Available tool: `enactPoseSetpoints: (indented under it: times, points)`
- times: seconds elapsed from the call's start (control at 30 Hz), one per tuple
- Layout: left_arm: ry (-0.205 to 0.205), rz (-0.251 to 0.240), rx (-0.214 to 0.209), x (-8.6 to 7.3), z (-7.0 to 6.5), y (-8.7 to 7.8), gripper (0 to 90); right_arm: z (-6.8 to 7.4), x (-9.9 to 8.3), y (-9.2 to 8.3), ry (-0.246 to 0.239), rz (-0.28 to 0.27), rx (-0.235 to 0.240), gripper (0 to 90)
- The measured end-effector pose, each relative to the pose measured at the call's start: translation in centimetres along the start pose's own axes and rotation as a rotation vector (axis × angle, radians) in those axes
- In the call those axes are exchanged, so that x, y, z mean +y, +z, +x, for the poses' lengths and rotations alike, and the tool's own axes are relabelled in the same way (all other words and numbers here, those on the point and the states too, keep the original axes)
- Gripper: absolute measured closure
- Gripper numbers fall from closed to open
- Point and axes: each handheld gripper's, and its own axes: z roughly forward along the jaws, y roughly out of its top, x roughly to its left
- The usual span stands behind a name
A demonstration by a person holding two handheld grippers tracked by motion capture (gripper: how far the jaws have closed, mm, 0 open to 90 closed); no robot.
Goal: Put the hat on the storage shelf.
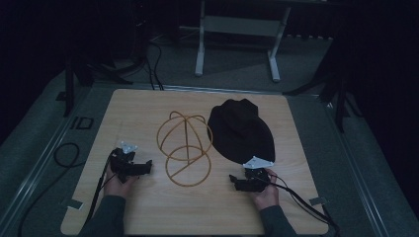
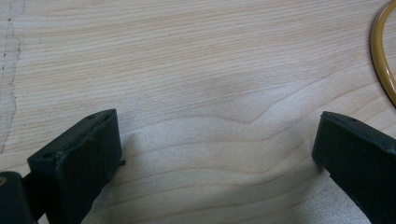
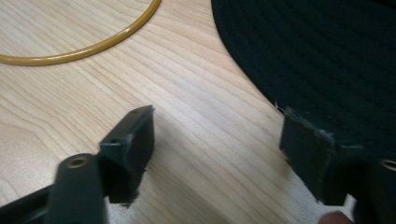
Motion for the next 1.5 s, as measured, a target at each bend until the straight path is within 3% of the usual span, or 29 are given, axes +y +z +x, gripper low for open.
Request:
enactPoseSetpoints:
  times: [0.17, 0.2, 0.43, 0.53, 0.6, 0.63, 0.7, 0.83, 0.9, 1.13, 1.23, 1.5]
  points:
    - [0.0, 0.001, 0.0, 0.0, 0.0, 0.0, 1.5, 0.0, 0.1, 0.1, 0.008, 0.006, -0.009, 18.2]
    - [0.0, 0.0, 0.0, 0.0, 0.0, 0.0, 1.5, 0.0, 0.1, 0.2, 0.006, 0.018, -0.007, 13.0]
    - [0.001, -0.001, 0.002, 0.0, 0.0, 0.0, 1.5, 0.0, 0.1, 0.3, -0.005, 0.021, 0.006, 12.5]
    - [0.001, -0.002, 0.002, 0.0, 0.0, 0.0, 1.5, -0.1, 0.2, 0.3, -0.023, 0.012, 0.022, 17.0]
    - [0.001, -0.002, 0.002, 0.0, 0.0, 0.0, 1.5, -0.2, 0.2, 0.3, -0.03, -0.002, 0.029, 26.2]
    - [0.001, -0.002, 0.002, 0.0, 0.0, 0.0, 1.5, -0.3, 0.2, 0.2, -0.035, -0.015, 0.033, 36.7]
    - [0.001, -0.002, 0.002, 0.0, 0.0, 0.0, 1.5, -0.3, 0.3, 0.2, -0.031, -0.015, 0.031, 39.0]
    - [0.001, -0.002, 0.002, 0.0, 0.0, 0.0, 1.5, -0.8, 0.7, -0.1, -0.028, 0.024, 0.051, 44.7]
    - [0.001, -0.002, 0.002, 0.0, 0.0, 0.0, 1.5, -1.1, 1.3, -0.1, -0.038, 0.068, 0.053, 49.5]
    - [0.0, -0.003, 0.002, 0.0, 0.0, 0.0, 1.5, -1.2, 2.6, 0.0, -0.082, 0.148, 0.061, 54.3]
    - [0.0, -0.003, 0.001, 0.0, 0.0, 0.0, 1.5, -1.2, 3.3, -0.4, -0.126, 0.169, 0.057, 57.2]
    - [0.0, 0.0, 0.001, 0.0, 0.0, 0.0, 1.6, -1.8, 4.6, -1.8, -0.199, 0.229, 0.063, 56.1]
